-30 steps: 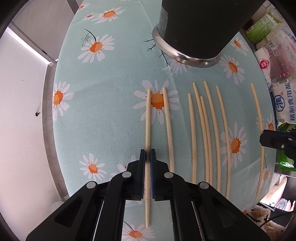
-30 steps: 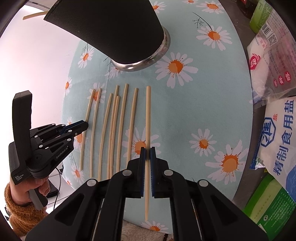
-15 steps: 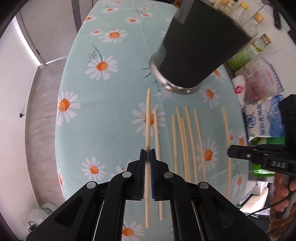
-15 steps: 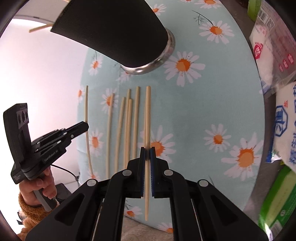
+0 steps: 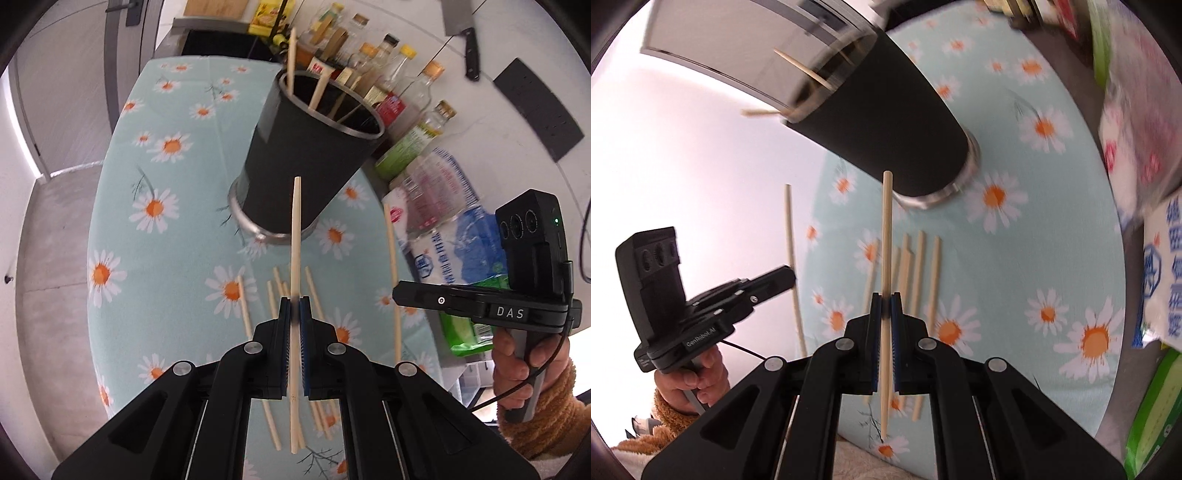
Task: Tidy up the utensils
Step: 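Lift both held chopsticks and carry them over the black holder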
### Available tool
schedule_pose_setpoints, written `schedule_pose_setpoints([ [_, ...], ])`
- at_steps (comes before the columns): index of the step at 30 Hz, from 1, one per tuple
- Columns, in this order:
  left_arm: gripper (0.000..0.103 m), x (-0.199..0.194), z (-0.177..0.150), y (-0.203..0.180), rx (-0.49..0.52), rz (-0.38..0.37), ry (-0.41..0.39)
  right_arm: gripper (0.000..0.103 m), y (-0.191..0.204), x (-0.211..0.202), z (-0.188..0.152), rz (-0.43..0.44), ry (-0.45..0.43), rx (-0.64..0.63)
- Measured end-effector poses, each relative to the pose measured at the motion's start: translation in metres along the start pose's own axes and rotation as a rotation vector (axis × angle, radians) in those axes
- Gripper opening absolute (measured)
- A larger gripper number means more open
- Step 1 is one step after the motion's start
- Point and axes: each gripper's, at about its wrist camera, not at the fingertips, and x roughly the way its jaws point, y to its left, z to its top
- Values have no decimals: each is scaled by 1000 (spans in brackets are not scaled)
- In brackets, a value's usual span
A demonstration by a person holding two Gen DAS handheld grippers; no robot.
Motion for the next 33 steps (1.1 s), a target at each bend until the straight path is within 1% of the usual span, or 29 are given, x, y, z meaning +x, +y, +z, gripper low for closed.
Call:
schedule_pose_setpoints([
  [2,4,-7,4,-3,7,-16,-40,6,6,-8,2,17,-36,-20],
  [3,4,-14,7,-4,13,-19,-73,6,9,-12,4,38,-58,-31],
  [4,4,-17,9,-4,11,-9,-89,6,12,-14,5,51,-70,-40],
  [7,4,-29,16,-3,-5,-49,-124,6,20,-22,9,70,-114,-75],
  [9,4,-37,20,-4,6,-56,-153,6,27,-23,11,78,-132,-98],
  [12,4,-52,26,-7,20,-86,-220,6,39,-29,21,64,-184,-147],
  [13,4,-55,29,-8,28,-95,-232,6,41,-30,25,58,-196,-157],
  [15,4,-59,35,-13,51,-78,-247,6,47,-33,31,46,-226,-177],
  [16,4,-60,37,-15,56,-81,-259,6,48,-34,35,40,-236,-184],
  [20,4,-67,46,-16,62,-113,-317,6,58,-41,47,32,-296,-215],
  [21,4,-71,49,-18,72,-124,-344,6,62,-44,51,20,-321,-233],
  [23,4,-75,56,-22,90,-126,-370,6,69,-49,54,3,-363,-262],
  [24,4,-79,59,-25,102,-120,-405,6,73,-51,57,-7,-385,-278],
  [26,4,-82,64,-28,113,-118,-435,6,77,-53,62,-13,-411,-292],
  [29,4,-85,73,-30,121,-140,-488,6,82,-58,69,-17,-466,-320],
  [33,4,-84,80,-31,174,-134,-602,6,90,-66,79,-38,-524,-364],
])
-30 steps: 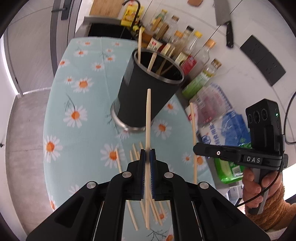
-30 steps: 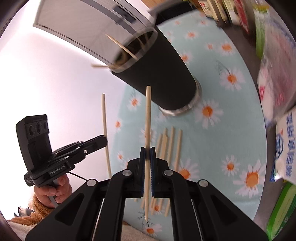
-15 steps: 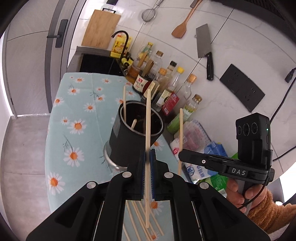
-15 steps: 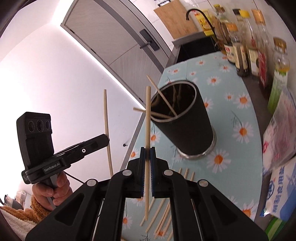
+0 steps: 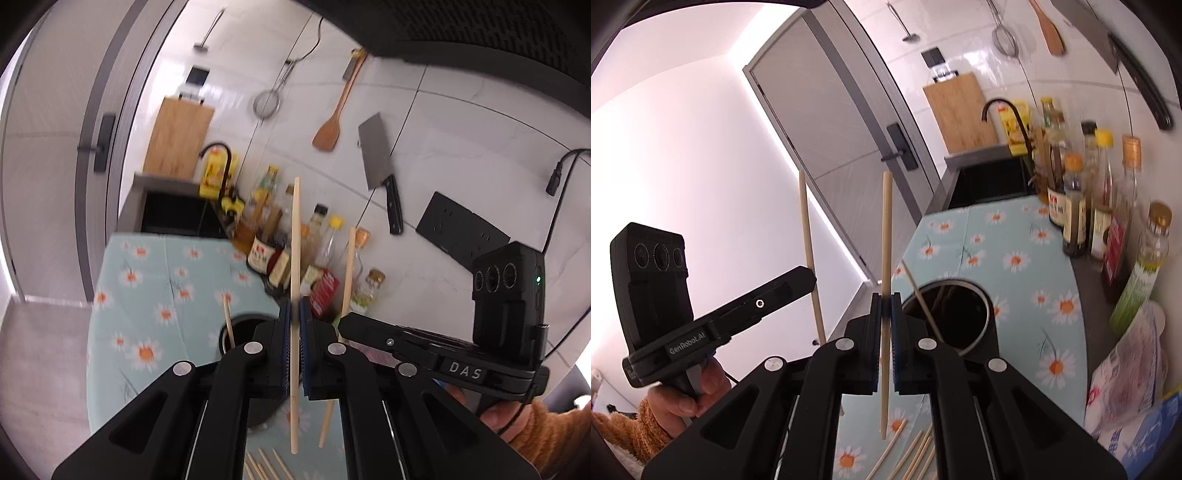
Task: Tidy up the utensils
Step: 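Lift both held chopsticks and carry them over the black holder, then open both tools to drop the chopsticks into the black holder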
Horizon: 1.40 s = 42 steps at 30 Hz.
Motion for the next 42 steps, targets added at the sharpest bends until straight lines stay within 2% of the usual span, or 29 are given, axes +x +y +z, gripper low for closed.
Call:
schedule_pose_setpoints([
  [7,4,17,5,10,6,-69,-104,6,-3,8,25,-28,-93,-57],
  [12,4,24,11,11,51,-100,-184,6,-7,19,35,-45,-118,-76],
  [16,4,30,11,10,87,-103,-216,6,-8,24,41,-90,-154,-119],
  [21,4,40,3,15,115,-116,-244,6,-14,34,39,-102,-151,-128],
  [34,5,61,-16,33,68,-87,-175,7,-39,52,26,-113,-79,-48],
  [36,5,61,-17,34,67,-77,-174,9,-41,53,25,-117,-78,-37],
  [38,5,60,-17,36,63,-72,-170,20,-42,53,24,-109,-73,-28],
  [39,5,59,-17,36,64,-66,-171,23,-42,52,24,-109,-73,-28],
  [42,5,56,-17,37,57,-63,-170,23,-40,49,24,-117,-81,-25],
])
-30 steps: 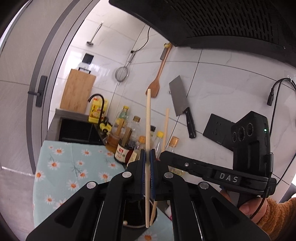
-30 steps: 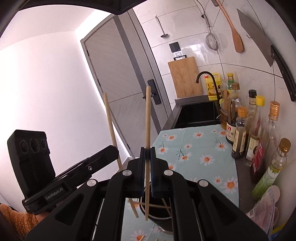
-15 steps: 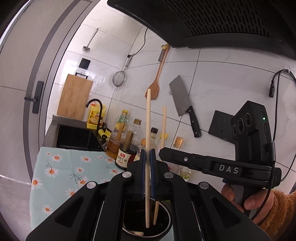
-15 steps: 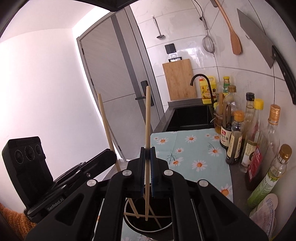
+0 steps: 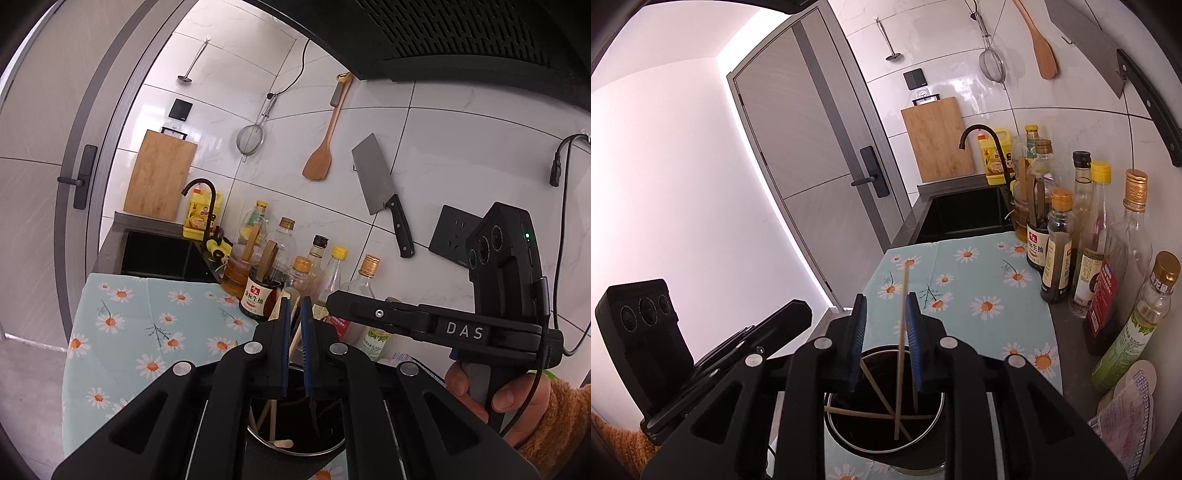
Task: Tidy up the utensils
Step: 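Open both tools to drop the chopsticks into the black holder, then move both open tools back down to the loose chopsticks on the tablecloth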
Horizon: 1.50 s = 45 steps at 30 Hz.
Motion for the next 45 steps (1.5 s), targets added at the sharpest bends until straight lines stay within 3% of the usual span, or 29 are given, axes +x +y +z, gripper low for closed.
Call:
schedule_pose_setpoints([
  [20,6,-43,11,-22,9,29,23,23,12,-58,-5,-31,-46,16],
  [27,6,-73,2,-32,8,62,52,24,19,-77,-26,-42,6,16],
  [30,6,-84,-1,-42,35,84,71,35,21,-84,-34,-49,21,22],
  [38,6,-95,-14,-52,57,129,163,37,26,-93,-57,-35,101,51],
  [40,20,-98,-18,-49,48,140,179,47,26,-97,-63,-21,106,62],
  [42,28,-101,-22,-45,24,151,199,48,27,-99,-69,-30,121,65],
  [45,28,-104,-26,-41,13,171,226,48,27,-96,-78,-54,163,77],
])
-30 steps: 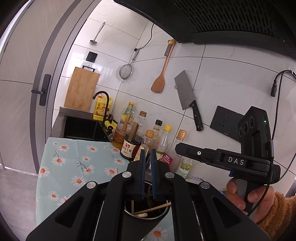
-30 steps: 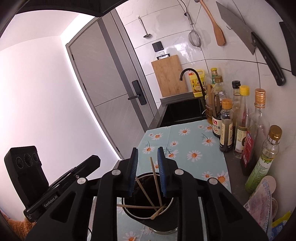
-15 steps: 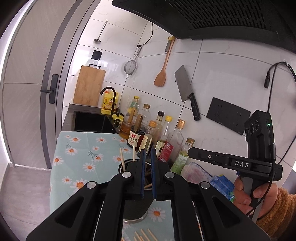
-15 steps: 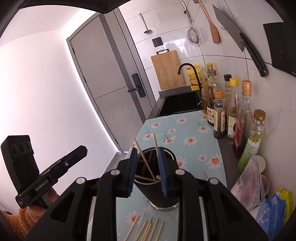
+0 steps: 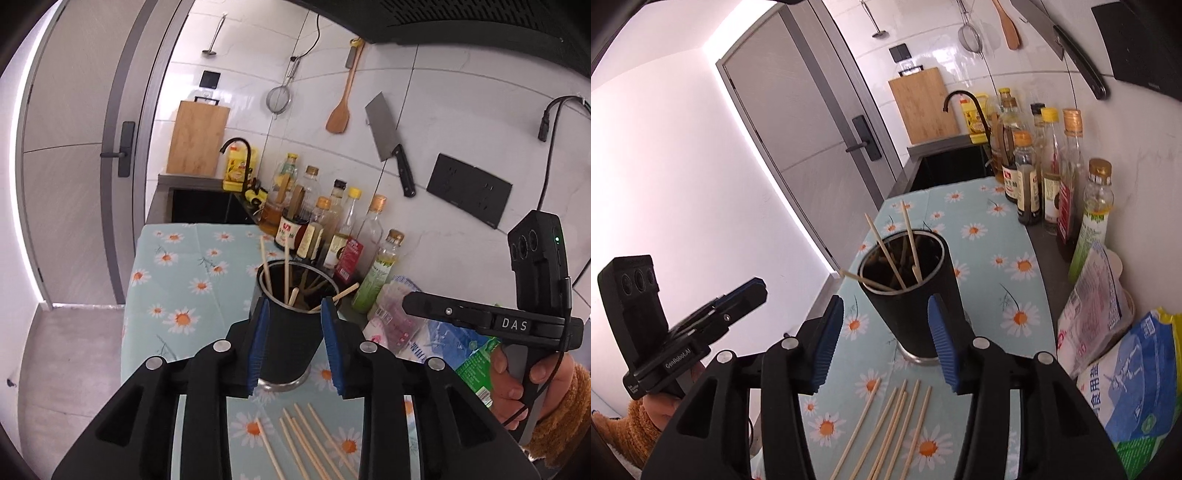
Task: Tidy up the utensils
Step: 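Move both open tools back down to the loose chopsticks on the tablecloth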
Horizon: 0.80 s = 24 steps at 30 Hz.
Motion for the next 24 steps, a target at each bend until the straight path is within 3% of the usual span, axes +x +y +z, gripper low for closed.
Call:
schedule_pose_setpoints([
  [4,33,5,-5,3,-15,0,63,48,-3,13,-11,-96,78,23],
  [7,46,9,-12,6,-20,0,112,48,-7,32,-23,-84,214,69],
  [11,49,18,-24,10,-28,21,198,48,-11,62,-44,-57,402,99],
  [17,57,32,-47,20,-60,73,339,54,-11,94,-65,-128,585,105],
  [18,62,34,-51,21,-59,77,360,54,-13,101,-70,-137,623,115],
  [24,66,46,-79,33,-81,120,506,55,-33,130,-91,-174,795,215],
])
